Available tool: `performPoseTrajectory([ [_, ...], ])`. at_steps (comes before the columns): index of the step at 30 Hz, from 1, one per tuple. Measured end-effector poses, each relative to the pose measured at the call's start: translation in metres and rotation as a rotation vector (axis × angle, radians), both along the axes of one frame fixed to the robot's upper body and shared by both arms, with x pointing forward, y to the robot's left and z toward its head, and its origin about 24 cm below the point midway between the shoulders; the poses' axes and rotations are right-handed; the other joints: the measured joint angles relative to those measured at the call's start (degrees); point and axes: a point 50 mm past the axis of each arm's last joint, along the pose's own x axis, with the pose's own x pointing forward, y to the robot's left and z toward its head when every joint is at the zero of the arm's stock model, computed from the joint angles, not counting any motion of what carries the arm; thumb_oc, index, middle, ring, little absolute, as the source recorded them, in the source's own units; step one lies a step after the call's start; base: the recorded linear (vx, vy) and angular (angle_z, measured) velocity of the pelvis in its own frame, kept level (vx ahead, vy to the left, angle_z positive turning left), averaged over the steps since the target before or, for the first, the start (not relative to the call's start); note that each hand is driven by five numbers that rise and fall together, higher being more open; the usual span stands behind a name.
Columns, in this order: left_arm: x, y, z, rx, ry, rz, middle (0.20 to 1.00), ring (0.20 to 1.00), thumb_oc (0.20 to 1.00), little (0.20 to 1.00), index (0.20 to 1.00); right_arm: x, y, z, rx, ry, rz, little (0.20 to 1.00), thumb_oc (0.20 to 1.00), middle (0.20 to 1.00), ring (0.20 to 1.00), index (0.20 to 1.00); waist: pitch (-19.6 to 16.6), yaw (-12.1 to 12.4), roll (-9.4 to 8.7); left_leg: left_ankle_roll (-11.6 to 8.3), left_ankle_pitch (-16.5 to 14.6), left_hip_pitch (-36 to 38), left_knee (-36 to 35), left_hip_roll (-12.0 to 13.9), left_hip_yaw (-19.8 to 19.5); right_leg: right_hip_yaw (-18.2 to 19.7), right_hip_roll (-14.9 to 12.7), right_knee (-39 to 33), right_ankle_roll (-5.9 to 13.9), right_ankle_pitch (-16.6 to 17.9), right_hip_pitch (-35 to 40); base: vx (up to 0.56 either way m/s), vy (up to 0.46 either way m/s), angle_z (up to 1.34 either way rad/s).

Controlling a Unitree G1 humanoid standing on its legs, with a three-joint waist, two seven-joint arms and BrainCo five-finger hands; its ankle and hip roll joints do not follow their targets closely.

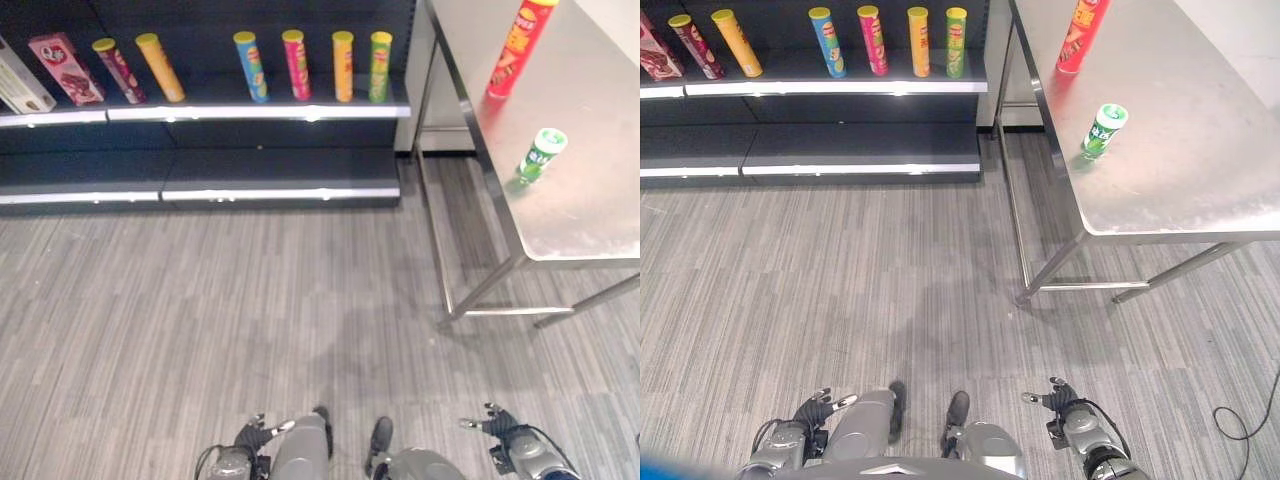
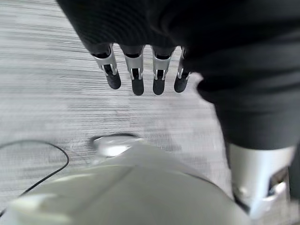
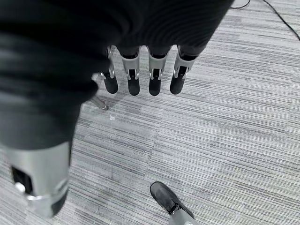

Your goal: Put the goods on the table back onto the shelves and tidy them up.

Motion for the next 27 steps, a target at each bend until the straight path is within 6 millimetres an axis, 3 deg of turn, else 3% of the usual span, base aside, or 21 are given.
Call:
performPoseTrajectory([
  [1, 0.001, 0.000, 0.000, -0.006, -0.007, 0.014, 1.000, 1.000, 1.000, 1.000, 1.000, 0.001, 0.002, 0.000, -0.006, 0.006, 0.020, 1.000, 1.000, 1.000, 1.000, 1.000, 0.2, 0.3, 0.23, -0.64, 1.3, -0.2, -6.0, 1.0, -1.2, 0.5, 0.3, 0.0, 0.34, -0.2, 0.1, 0.58, 0.186, -0.04],
  [2, 0.005, -0.003, 0.001, -0.018, -0.020, 0.022, 1.000, 1.000, 1.000, 1.000, 1.000, 0.004, 0.001, 0.001, -0.015, 0.010, 0.031, 1.000, 1.000, 1.000, 1.000, 1.000, 0.1, 0.3, 1.67, -2.23, 2.4, -1.5, -14.4, 3.2, -2.6, 1.2, 1.7, 0.0, 1.27, -0.8, 0.0, 0.44, 0.140, -0.24],
  [3, 0.007, -0.003, 0.002, -0.020, -0.028, 0.024, 1.000, 1.000, 1.000, 1.000, 1.000, 0.003, 0.001, 0.000, -0.015, 0.015, 0.030, 1.000, 1.000, 1.000, 1.000, 1.000, 0.4, 0.8, 2.02, -2.37, 2.9, -2.3, -14.2, 4.5, -1.8, 2.8, 2.3, 0.0, 1.03, -0.9, 0.5, 0.51, 0.263, -0.61],
  [5, 0.000, -0.001, 0.000, -0.019, -0.014, 0.043, 1.000, 1.000, 1.000, 1.000, 1.000, 0.006, 0.000, 0.002, -0.016, 0.004, 0.025, 1.000, 1.000, 1.000, 1.000, 1.000, -0.6, 2.5, 2.10, -2.06, 3.5, -1.2, -14.0, 6.4, 4.5, 6.7, 2.1, 0.0, 1.46, -1.7, 1.1, 0.41, 0.254, -1.13],
  [6, -0.007, 0.001, -0.002, -0.021, 0.001, 0.059, 1.000, 1.000, 1.000, 1.000, 1.000, 0.003, -0.002, 0.001, -0.028, 0.014, 0.032, 1.000, 1.000, 1.000, 1.000, 1.000, -1.7, 3.4, 1.92, -1.68, 3.8, 0.4, -14.0, 5.8, 5.3, 9.4, 0.9, 0.1, 1.66, -1.6, 1.9, 0.40, 0.266, -1.10],
  [7, -0.012, 0.001, -0.003, -0.022, 0.013, 0.062, 1.000, 1.000, 1.000, 1.000, 1.000, 0.002, -0.003, 0.001, -0.035, 0.016, 0.043, 1.000, 1.000, 1.000, 1.000, 1.000, -2.2, 2.9, 2.30, -1.20, 4.1, 1.3, -14.2, 4.7, 5.3, 9.6, 0.2, 0.3, 2.77, -2.1, 2.5, 0.55, 0.347, -0.85],
  [8, -0.010, 0.000, -0.003, -0.024, 0.009, 0.060, 1.000, 1.000, 1.000, 1.000, 1.000, -0.012, -0.008, -0.004, -0.046, 0.057, 0.032, 1.000, 1.000, 1.000, 1.000, 1.000, -2.8, 2.1, 2.60, -0.38, 4.6, 3.5, -14.0, 2.4, 5.2, 10.9, -1.1, 0.6, 4.76, -4.1, 4.1, 0.50, 0.331, -0.73],
  [9, -0.017, 0.002, -0.005, -0.019, 0.036, 0.069, 1.000, 1.000, 1.000, 1.000, 1.000, -0.029, -0.009, -0.011, -0.051, 0.131, 0.010, 1.000, 1.000, 1.000, 1.000, 1.000, -5.2, 3.3, 1.92, 1.78, 6.7, 6.1, -13.8, 0.4, 6.0, 13.2, -3.6, 2.7, 6.44, -6.7, 4.1, 0.36, 0.237, -0.86],
  [10, -0.018, 0.005, -0.005, -0.012, 0.042, 0.071, 1.000, 1.000, 1.000, 1.000, 1.000, -0.038, -0.007, -0.014, -0.042, 0.149, 0.006, 1.000, 1.000, 1.000, 1.000, 1.000, -6.2, 3.3, 0.72, 2.38, 7.1, 6.7, -12.8, -1.0, 7.8, 13.4, -5.7, 5.4, 7.42, -7.7, 3.5, 0.33, 0.264, -0.96],
  [12, -0.015, 0.007, -0.003, -0.003, 0.034, 0.070, 1.000, 1.000, 1.000, 1.000, 1.000, -0.038, -0.004, -0.014, -0.030, 0.136, 0.007, 1.000, 1.000, 1.000, 1.000, 1.000, -6.7, 2.4, 0.22, 6.68, 6.6, 8.5, -12.3, -2.7, 9.7, 11.0, -9.1, 15.8, 9.92, -10.1, 0.2, 0.27, 0.317, -0.25],
  [13, -0.001, 0.013, 0.003, 0.018, -0.005, 0.044, 1.000, 1.000, 1.000, 1.000, 1.000, -0.036, -0.003, -0.013, -0.009, 0.101, -0.012, 1.000, 1.000, 1.000, 1.000, 1.000, -7.5, 0.5, 0.10, 8.53, 4.3, 10.5, -12.3, -5.1, 9.8, 11.8, -11.6, 32.6, 11.20, -8.0, -6.6, 0.24, 0.319, 0.19],
  [14, 0.003, 0.015, 0.005, 0.026, -0.012, 0.034, 1.000, 1.000, 1.000, 1.000, 1.000, -0.032, -0.002, -0.011, 0.002, 0.074, -0.027, 1.000, 1.000, 1.000, 1.000, 1.000, -7.4, -1.1, 0.44, 10.05, 3.1, 11.6, -12.4, -6.1, 9.5, 12.9, -13.8, 42.9, 11.61, -5.1, -11.6, 0.25, 0.318, 0.30],
  [15, 0.006, 0.014, 0.006, 0.030, -0.020, 0.016, 1.000, 1.000, 1.000, 1.000, 1.000, -0.029, -0.001, -0.009, 0.012, 0.053, -0.043, 1.000, 1.000, 1.000, 1.000, 1.000, -7.5, -2.2, 0.15, 10.34, 2.9, 12.7, -12.5, -7.1, 9.4, 13.4, -15.5, 49.6, 12.13, -3.2, -14.8, 0.20, 0.169, 0.31],
  [17, 0.011, 0.016, 0.009, 0.044, -0.035, -0.006, 1.000, 1.000, 1.000, 1.000, 1.000, -0.026, 0.000, -0.008, 0.029, 0.039, -0.061, 1.000, 1.000, 1.000, 1.000, 1.000, -7.7, -3.0, 1.03, 11.93, 1.4, 13.9, -12.1, -7.9, 9.5, 13.7, -16.4, 52.9, 12.37, -3.4, -18.5, 0.31, 0.172, 0.15],
  [18, 0.012, 0.016, 0.009, 0.048, -0.031, -0.021, 1.000, 1.000, 1.000, 1.000, 1.000, -0.023, -0.001, -0.007, 0.034, 0.019, -0.079, 1.000, 1.000, 1.000, 1.000, 1.000, -7.4, -3.3, 1.91, 12.87, 0.5, 15.5, -13.1, -8.0, 9.4, 12.5, -17.0, 52.7, 12.09, -3.7, -20.5, 0.34, 0.074, -0.04],
  [19, 0.007, 0.013, 0.006, 0.041, -0.010, -0.020, 1.000, 1.000, 1.000, 1.000, 1.000, -0.011, -0.004, 0.000, 0.032, -0.034, -0.073, 1.000, 1.000, 1.000, 1.000, 1.000, -6.1, -4.4, 3.93, 13.04, -1.1, 18.4, -13.6, -7.6, 9.2, 9.8, -16.2, 42.6, 12.14, -4.3, -21.0, 0.48, 0.024, -0.10],
  [21, -0.001, 0.015, 0.004, 0.042, 0.010, -0.011, 1.000, 1.000, 1.000, 1.000, 1.000, -0.006, -0.003, 0.002, 0.035, -0.050, -0.072, 1.000, 1.000, 1.000, 1.000, 1.000, -5.7, -5.2, 4.58, 12.48, -1.8, 20.2, -13.6, -8.1, 9.6, 8.4, -15.8, 31.8, 12.50, -4.0, -21.5, 0.49, -0.007, 0.12],
  [22, 0.002, 0.014, 0.005, 0.043, -0.001, -0.018, 1.000, 1.000, 1.000, 1.000, 1.000, -0.010, -0.004, 0.000, 0.034, -0.027, -0.078, 1.000, 1.000, 1.000, 1.000, 1.000, -5.8, -5.9, 4.56, 11.79, -3.1, 21.2, -13.6, -8.3, 8.9, 9.1, -14.1, 24.5, 13.64, -3.4, -21.8, 0.38, -0.006, 0.18],
  [23, 0.000, 0.017, 0.005, 0.050, 0.004, -0.017, 1.000, 1.000, 1.000, 1.000, 1.000, -0.009, -0.002, 0.000, 0.036, -0.032, -0.070, 1.000, 1.000, 1.000, 1.000, 1.000, -5.5, -6.4, 4.04, 11.66, -3.8, 21.9, -13.6, -8.7, 8.8, 10.0, -13.4, 20.5, 13.48, -2.1, -22.4, 0.33, -0.007, 0.04],
  [24, -0.005, 0.021, 0.003, 0.057, 0.024, -0.001, 1.000, 1.000, 1.000, 1.000, 1.000, -0.004, -0.002, 0.002, 0.038, -0.043, -0.070, 1.000, 1.000, 1.000, 1.000, 1.000, -5.4, -6.6, 3.02, 11.16, -5.1, 22.9, -13.7, -9.4, 9.1, 12.4, -11.7, 12.2, 14.92, 0.0, -22.8, 0.24, -0.001, 0.00],
  [27, -0.007, 0.020, 0.003, 0.055, 0.029, -0.002, 1.000, 1.000, 1.000, 1.000, 1.000, -0.011, -0.005, 0.000, 0.042, -0.027, -0.102, 1.000, 1.000, 1.000, 1.000, 1.000, -5.1, -7.7, 0.58, 10.69, -7.1, 25.5, -13.7, -10.1, 8.0, 12.7, -10.8, 8.0, 13.92, 3.1, -23.8, 0.28, -0.017, 0.24],
])
